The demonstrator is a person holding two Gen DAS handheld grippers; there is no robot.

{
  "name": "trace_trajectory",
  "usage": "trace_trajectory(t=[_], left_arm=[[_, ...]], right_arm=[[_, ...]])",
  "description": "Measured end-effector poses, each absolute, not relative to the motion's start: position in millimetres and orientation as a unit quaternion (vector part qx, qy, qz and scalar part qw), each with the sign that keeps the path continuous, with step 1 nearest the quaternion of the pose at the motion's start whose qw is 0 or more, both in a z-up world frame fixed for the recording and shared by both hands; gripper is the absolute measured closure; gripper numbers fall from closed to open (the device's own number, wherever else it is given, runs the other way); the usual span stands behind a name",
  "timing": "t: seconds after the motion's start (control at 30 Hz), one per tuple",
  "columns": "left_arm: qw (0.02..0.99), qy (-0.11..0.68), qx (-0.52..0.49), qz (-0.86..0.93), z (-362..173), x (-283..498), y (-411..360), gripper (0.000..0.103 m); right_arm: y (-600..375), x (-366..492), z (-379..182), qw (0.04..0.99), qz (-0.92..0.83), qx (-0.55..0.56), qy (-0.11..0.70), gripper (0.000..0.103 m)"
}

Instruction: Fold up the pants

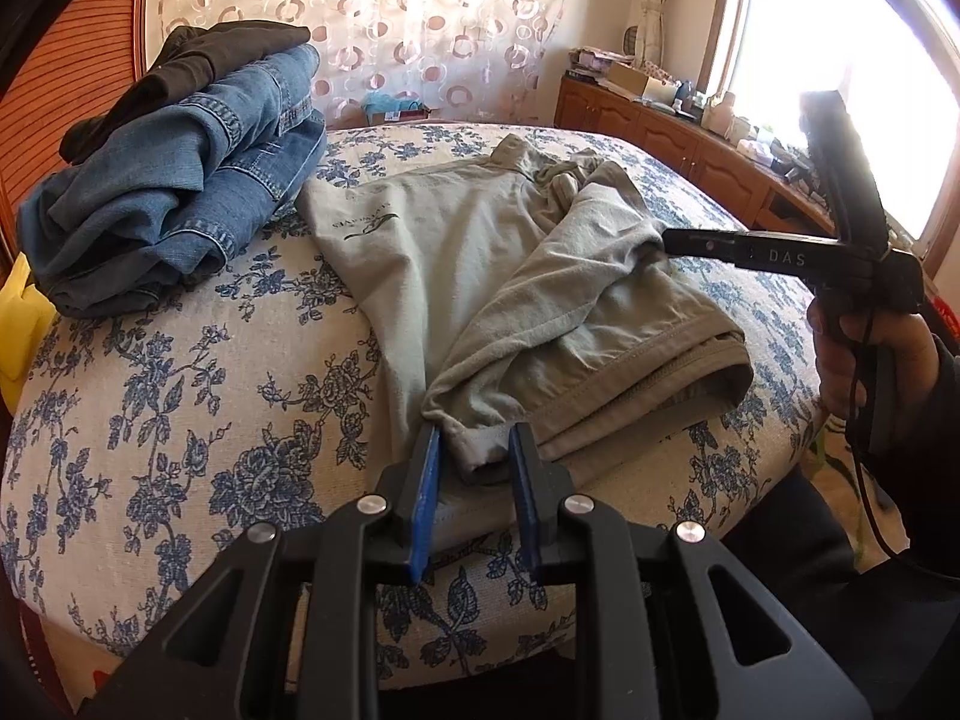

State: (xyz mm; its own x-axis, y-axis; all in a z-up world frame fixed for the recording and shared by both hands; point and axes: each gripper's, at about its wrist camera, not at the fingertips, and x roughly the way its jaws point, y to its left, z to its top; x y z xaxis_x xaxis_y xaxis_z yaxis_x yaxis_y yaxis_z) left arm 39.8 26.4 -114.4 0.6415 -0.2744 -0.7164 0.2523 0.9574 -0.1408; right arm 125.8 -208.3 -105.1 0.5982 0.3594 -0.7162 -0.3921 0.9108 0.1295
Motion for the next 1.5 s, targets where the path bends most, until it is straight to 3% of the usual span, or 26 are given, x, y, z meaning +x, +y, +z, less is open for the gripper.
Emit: trace_trajectory(t=[0.1, 0.17, 0.23, 0.33, 0.73, 1.33, 1.4, 1.43, 1.5], left_arm=[[0.908, 0.390, -0.014, -0.150, -111.3, 37.9, 26.2, 0.089], [0.912, 0.382, -0.014, -0.152, -107.6, 35.7, 26.6, 0.092], [0.916, 0.372, -0.013, -0.151, -103.0, 33.5, 27.6, 0.093], [0.918, 0.362, -0.018, -0.159, -98.0, 32.0, 28.4, 0.095], [0.928, 0.338, -0.069, -0.141, -91.3, 25.3, 56.6, 0.099], [0.910, 0.376, -0.072, -0.158, -111.6, 9.6, 53.2, 0.099], [0.910, 0.376, -0.071, -0.158, -110.2, 9.1, 51.8, 0.099], [0.910, 0.376, -0.069, -0.158, -110.3, 8.6, 51.2, 0.099], [0.910, 0.378, -0.069, -0.158, -110.7, 9.0, 50.6, 0.098]], right_arm=[[-204.7, 128.9, -106.6, 0.886, 0.223, -0.027, 0.406, 0.069], [-203.7, 132.4, -106.9, 0.882, 0.228, -0.028, 0.411, 0.086], [-205.2, 135.2, -104.1, 0.881, 0.237, -0.024, 0.410, 0.096], [-207.1, 139.1, -94.4, 0.883, 0.244, -0.023, 0.401, 0.101], [-144.1, 175.0, -22.6, 0.900, 0.280, -0.080, 0.326, 0.102], [-8.6, 220.3, -53.3, 0.868, 0.335, -0.122, 0.345, 0.102], [-8.0, 221.5, -53.3, 0.867, 0.334, -0.111, 0.352, 0.095], [-13.1, 220.9, -51.2, 0.869, 0.336, -0.099, 0.350, 0.083], [-22.8, 218.3, -47.8, 0.873, 0.332, -0.093, 0.345, 0.080]])
